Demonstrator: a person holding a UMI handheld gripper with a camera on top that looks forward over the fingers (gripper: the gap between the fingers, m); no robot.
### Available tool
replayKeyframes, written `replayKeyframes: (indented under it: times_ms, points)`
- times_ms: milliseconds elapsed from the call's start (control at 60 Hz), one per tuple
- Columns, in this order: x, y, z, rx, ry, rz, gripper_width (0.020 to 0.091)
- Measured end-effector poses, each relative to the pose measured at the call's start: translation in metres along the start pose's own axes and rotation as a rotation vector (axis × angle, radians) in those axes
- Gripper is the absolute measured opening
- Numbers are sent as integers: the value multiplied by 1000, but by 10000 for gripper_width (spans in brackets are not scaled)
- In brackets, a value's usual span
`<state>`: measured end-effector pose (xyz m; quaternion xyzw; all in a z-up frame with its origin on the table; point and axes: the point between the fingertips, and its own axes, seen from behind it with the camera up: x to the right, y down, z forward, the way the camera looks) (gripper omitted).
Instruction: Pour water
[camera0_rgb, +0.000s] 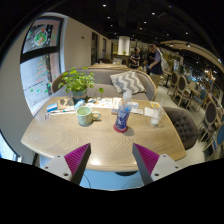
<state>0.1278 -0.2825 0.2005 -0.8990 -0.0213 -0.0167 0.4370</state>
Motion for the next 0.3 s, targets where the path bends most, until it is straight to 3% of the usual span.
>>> replayKeyframes:
  times_ms: [300]
  points:
    - [4,3,-12,6,14,4,853]
